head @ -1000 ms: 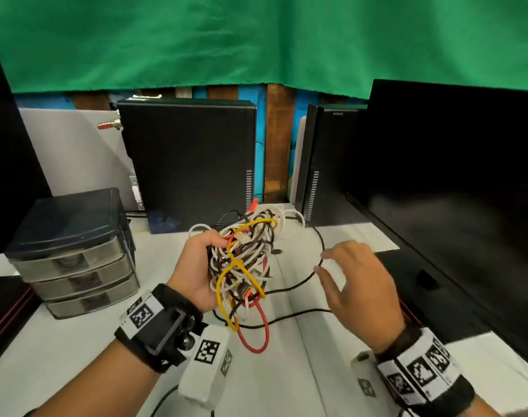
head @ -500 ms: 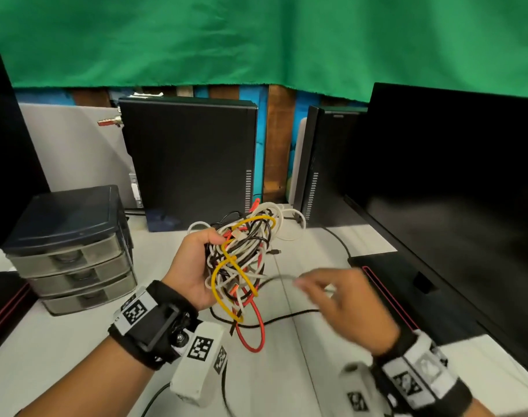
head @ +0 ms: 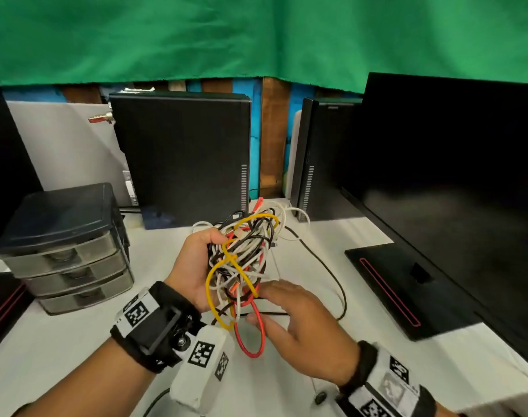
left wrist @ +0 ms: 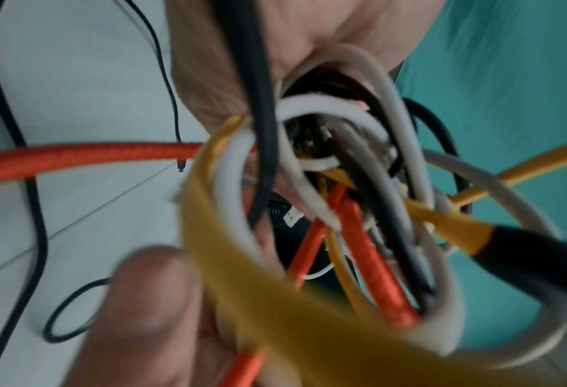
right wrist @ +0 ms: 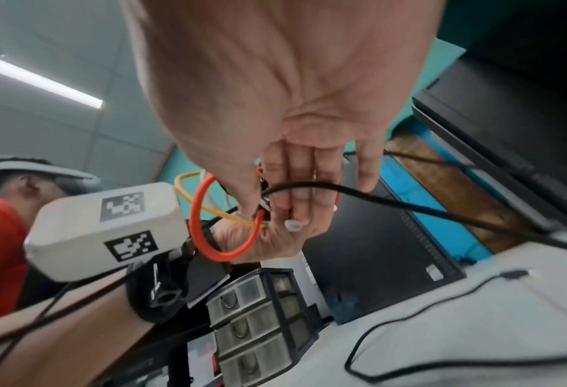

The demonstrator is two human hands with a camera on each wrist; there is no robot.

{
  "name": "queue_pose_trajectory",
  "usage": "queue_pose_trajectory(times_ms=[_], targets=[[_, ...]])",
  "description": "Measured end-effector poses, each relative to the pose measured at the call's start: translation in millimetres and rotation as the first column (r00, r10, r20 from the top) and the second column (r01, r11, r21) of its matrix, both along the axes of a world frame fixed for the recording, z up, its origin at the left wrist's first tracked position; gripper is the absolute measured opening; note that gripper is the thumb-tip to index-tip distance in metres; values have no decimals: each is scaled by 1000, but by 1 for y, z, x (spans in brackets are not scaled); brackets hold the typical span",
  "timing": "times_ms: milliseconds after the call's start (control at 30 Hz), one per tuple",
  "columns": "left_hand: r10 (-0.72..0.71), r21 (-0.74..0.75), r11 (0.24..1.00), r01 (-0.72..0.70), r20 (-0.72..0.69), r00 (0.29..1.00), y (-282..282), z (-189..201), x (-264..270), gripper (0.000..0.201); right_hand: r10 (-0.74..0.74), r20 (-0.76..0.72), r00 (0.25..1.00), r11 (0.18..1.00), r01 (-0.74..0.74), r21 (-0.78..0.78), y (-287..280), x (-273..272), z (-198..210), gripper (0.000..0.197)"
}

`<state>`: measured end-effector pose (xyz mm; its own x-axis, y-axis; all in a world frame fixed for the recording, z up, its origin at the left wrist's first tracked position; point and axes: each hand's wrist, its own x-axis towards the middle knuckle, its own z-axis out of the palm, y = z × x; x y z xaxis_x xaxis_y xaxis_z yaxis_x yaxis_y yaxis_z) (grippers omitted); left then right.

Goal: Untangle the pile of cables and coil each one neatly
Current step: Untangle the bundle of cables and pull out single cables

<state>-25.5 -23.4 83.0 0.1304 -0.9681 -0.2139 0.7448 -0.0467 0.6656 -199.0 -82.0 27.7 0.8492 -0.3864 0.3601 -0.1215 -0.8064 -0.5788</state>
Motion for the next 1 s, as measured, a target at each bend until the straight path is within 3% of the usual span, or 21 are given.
queue_pose_trajectory(times_ms=[100,233,300,367,400,433,467,500,600,667,767,833,900,1000], targets=[[-35,26,999,35,-12,999,1,2,-5,50,16,84,996,977,-33,212,3,-1,5,24],[52,-2,999,-52,-25,998,3,5,1,48,7,81,997,967,-28,254,-5,-10,19,21],[117,-5,993,-118,-37,992,4,7,9,44,-288,82,954,933,261,247,-43,-21,21,17],[162,-3,987,-162,-46,986,5,9,17,39,-650,82,756,755,629,185,-86,-37,22,21],[168,-2,986,-168,-53,984,5,10,18,37,-743,69,666,670,738,85,-97,-45,23,14],[166,0,986,-166,-57,985,6,10,19,36,-778,55,625,625,780,-21,-101,-49,24,16],[158,-1,987,-158,-59,986,5,10,20,37,-749,60,660,651,750,-118,-98,-49,23,30],[149,-1,989,-149,-58,987,3,9,20,38,-658,83,748,732,662,-159,-91,-46,21,38],[123,1,992,-123,-42,992,1,7,15,39,-321,133,938,926,340,-167,-49,-27,24,40],[91,-1,996,-91,-42,995,1,8,9,36,-186,92,978,958,201,-202,-25,-14,21,48],[32,-2,999,-32,-38,999,0,4,3,50,-116,35,993,972,121,-204,0,-7,14,56],[25,-11,1000,-25,-60,998,0,2,2,51,-120,-5,993,991,120,-65,5,-7,9,64],[25,-23,999,-27,-85,996,0,1,3,45,-130,33,991,957,117,264,8,-4,11,65],[7,-44,999,-12,-104,995,-1,0,-1,49,-246,147,958,713,76,697,12,2,20,30]])
